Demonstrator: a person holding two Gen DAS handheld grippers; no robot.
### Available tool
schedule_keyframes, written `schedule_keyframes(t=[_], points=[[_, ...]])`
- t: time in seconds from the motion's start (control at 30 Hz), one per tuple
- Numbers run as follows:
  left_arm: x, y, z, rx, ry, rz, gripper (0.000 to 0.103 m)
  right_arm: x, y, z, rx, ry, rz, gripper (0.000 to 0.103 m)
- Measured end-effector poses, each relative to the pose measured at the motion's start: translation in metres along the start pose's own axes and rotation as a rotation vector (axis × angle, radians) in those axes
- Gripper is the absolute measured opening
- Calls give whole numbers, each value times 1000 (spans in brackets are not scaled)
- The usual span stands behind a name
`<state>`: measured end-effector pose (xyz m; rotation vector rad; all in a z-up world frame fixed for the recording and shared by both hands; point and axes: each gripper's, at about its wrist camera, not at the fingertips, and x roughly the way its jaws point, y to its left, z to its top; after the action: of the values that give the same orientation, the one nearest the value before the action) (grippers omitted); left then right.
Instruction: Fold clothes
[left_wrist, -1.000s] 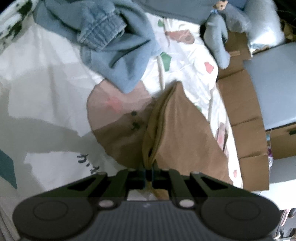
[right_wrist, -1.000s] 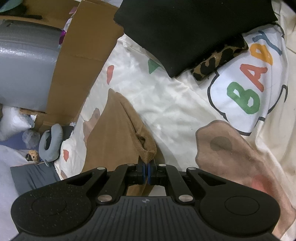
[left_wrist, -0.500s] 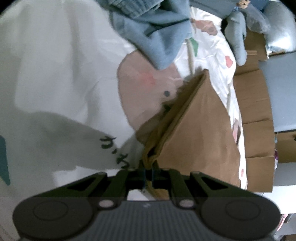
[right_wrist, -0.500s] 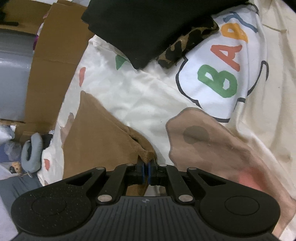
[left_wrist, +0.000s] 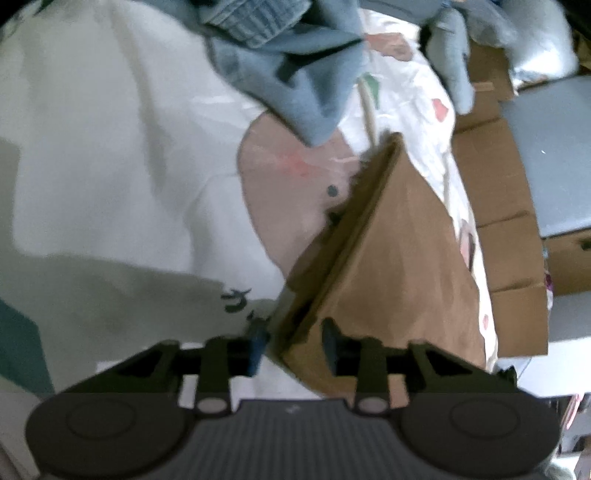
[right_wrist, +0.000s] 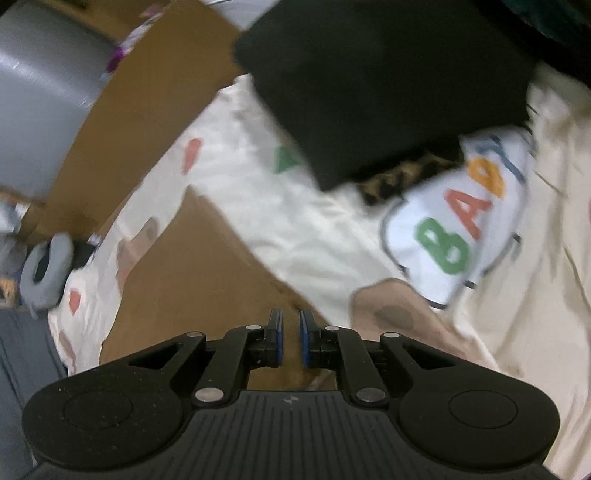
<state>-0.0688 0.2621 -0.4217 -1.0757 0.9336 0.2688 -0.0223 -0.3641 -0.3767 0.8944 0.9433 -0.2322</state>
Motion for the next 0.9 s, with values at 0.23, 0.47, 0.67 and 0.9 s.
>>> schedule_keyframes(t=[0.23,0.47,0.67,0.9], points=[[9,4,9,20,24,-23,38,13,51,-8,-175,69,31,9],[25,6,15,41,68,-87,50,35,96,-25,-327,143,65,9],[28,10,15,32,118,-132,51,59,119,-42,-410,197,92,9],[32,16,12,15,156,-174,44,90,149,-71,-526,293,135,9]])
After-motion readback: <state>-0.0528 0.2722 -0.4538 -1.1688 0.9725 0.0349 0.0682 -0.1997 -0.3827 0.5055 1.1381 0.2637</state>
